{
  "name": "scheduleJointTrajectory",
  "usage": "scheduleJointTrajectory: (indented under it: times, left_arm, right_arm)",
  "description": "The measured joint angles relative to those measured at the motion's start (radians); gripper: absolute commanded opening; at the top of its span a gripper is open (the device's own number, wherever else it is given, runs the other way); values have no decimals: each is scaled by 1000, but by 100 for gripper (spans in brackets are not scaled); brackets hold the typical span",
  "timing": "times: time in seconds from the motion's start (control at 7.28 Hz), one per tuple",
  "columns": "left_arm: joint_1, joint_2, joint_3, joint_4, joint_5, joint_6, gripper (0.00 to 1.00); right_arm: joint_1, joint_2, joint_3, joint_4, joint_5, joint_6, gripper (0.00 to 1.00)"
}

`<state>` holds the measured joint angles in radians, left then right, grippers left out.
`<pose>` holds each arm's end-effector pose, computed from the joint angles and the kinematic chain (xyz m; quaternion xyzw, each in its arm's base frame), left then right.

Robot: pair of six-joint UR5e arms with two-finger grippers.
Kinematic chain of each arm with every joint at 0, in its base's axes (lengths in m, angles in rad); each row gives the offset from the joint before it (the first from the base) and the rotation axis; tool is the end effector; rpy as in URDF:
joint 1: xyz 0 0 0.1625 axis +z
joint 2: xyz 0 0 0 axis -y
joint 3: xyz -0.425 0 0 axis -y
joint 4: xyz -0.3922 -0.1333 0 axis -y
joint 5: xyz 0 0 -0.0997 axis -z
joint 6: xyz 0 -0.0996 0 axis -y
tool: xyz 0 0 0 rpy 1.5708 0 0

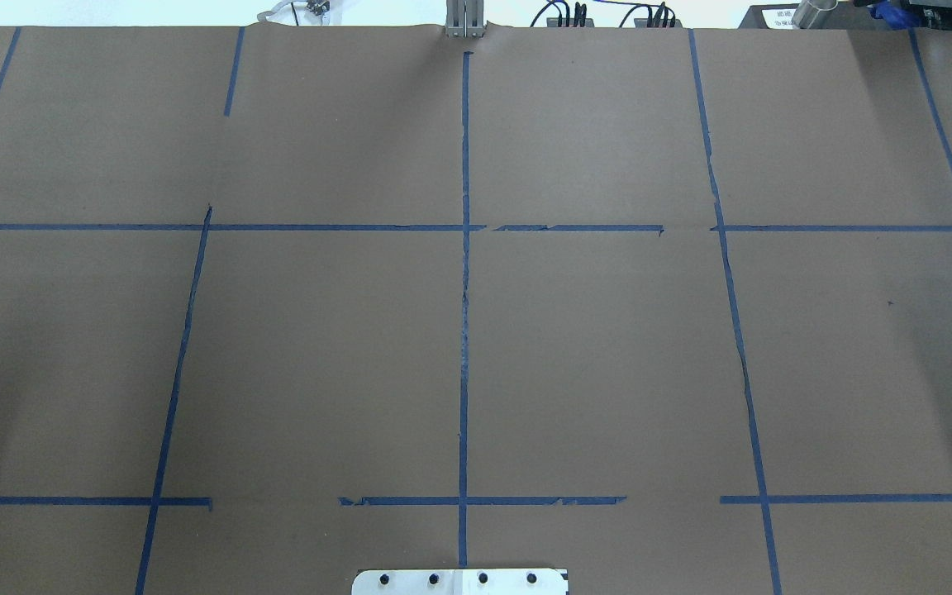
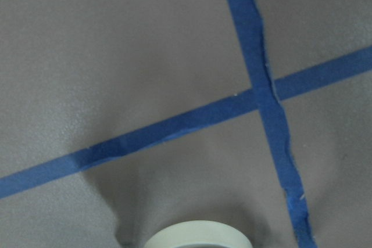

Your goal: Place and press bell with both arms

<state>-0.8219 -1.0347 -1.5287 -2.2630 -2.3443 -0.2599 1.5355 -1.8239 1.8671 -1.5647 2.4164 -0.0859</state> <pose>0.1021 -0.2034 0.8017 -0.1358 0.3552 0.2447 0.8919 0.0450 -0.3901 0.6181 0.0328 -0.4095 -0.0653 0.9094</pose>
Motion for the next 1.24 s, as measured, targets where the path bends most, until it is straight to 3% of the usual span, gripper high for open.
scheduleJointTrajectory:
  times: [0.14,0.27,0.55,0.82,1.24]
  left_arm:
    - [7,1,0,-13,-1,-15,3]
    - [9,5,-2,-64,-3,-44,0]
    - [6,15,-30,-231,-10,-179,0]
    - [9,-26,-175,-321,-34,-405,0]
    - [16,-302,-248,-261,-39,-699,0]
  right_arm:
    - [0,0,3,0,7,0,100]
    - [0,-1,6,-1,12,0,100]
    - [0,-2,8,-1,15,0,100]
    - [0,-2,8,-2,15,1,100]
    - [-1,-1,4,-1,14,2,100]
